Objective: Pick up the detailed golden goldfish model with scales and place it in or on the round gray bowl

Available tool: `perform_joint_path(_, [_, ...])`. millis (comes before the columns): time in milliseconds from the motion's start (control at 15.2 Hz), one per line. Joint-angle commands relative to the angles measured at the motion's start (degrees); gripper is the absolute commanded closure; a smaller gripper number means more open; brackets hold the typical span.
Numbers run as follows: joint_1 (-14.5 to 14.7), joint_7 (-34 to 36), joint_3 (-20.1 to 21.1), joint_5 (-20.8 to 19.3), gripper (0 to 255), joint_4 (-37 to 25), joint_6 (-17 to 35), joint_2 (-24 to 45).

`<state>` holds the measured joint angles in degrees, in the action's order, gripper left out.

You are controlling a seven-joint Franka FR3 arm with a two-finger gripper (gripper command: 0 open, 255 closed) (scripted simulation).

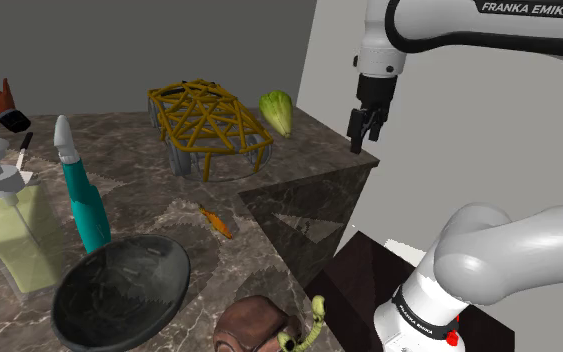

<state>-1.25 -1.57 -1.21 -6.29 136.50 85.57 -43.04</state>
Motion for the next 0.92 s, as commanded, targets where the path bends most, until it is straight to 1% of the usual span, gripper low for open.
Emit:
perform_joint_path(0, [0.00,0.00,0.00,0.00,0,0.00,0.00,0.00])
perform_joint_path(462, [3.27,8.89,7.98,5.14,0,-0.58,5.42,6.82])
perform_joint_path(858, [5.48,16.37,14.52,7.80,0,-3.74,10.09,15.18])
